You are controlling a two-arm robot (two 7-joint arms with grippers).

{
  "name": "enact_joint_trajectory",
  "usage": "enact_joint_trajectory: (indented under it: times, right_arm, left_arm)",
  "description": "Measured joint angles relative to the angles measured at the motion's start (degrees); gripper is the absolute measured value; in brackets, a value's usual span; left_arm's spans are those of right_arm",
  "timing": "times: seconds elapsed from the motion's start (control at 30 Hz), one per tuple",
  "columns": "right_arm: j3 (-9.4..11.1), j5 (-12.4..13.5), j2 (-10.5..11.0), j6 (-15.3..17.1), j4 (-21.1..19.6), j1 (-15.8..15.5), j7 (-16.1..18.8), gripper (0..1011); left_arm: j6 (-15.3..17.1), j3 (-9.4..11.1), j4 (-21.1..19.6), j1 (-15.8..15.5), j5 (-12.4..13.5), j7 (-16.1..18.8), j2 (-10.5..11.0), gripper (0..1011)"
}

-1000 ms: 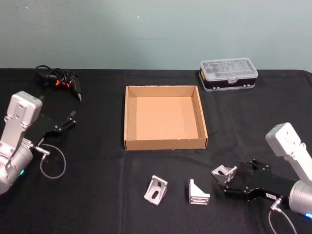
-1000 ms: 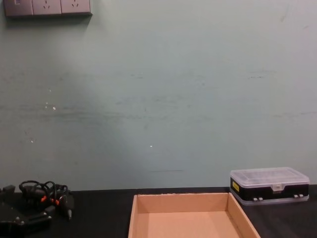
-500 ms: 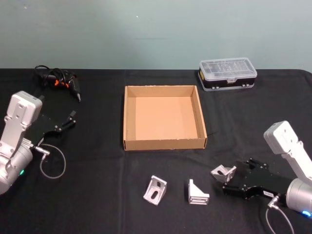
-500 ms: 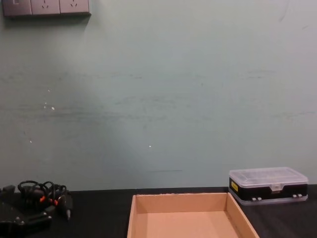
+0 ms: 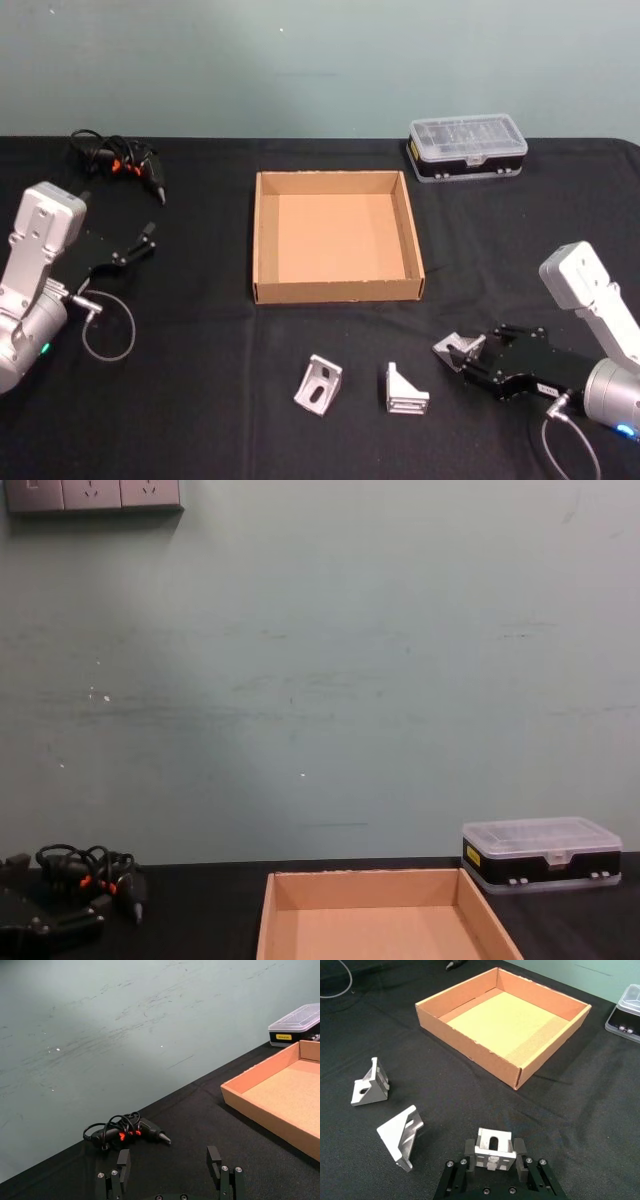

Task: Use one hand to pick up the angle iron from the table and place it into the box.

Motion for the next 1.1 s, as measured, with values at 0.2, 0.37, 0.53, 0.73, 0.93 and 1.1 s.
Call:
enact_joint_trajectory:
  times: [0.2, 0.37, 0.53, 0.73, 0.93, 1.1]
  right_arm:
    - [0.22, -0.08, -0.19, 0.01, -0.04, -0.12, -0.04, 457]
    - [0.5, -0.07, -0.3, 0.06, -0.31, -0.27, -0.12, 457]
    - [1.28, 0.11, -0.07, -0.09, -1.51, -0.46, -0.22, 457]
    - [2.29, 0.29, -0.02, -0.99, -2.47, 0.28, -0.32, 457]
    - [2.49, 0.3, -0.55, -2.02, -2.72, 3.2, -0.02, 457]
    - [1.56, -0.24, -1.73, -3.14, -1.36, 7.5, 0.6, 457]
  left_arm:
    - [0.0, 0.0, 0.0, 0.0, 0.0, 0.0, 0.0, 1000]
    - [0.0, 0.0, 0.0, 0.0, 0.0, 0.0, 0.0, 1000]
    - [0.0, 0.0, 0.0, 0.0, 0.0, 0.0, 0.0, 1000]
    - [0.0, 0.0, 0.0, 0.0, 0.0, 0.0, 0.0, 1000]
    - [0.0, 0.0, 0.0, 0.0, 0.0, 0.0, 0.0, 1000]
    - [0.0, 0.0, 0.0, 0.0, 0.0, 0.0, 0.0, 1000]
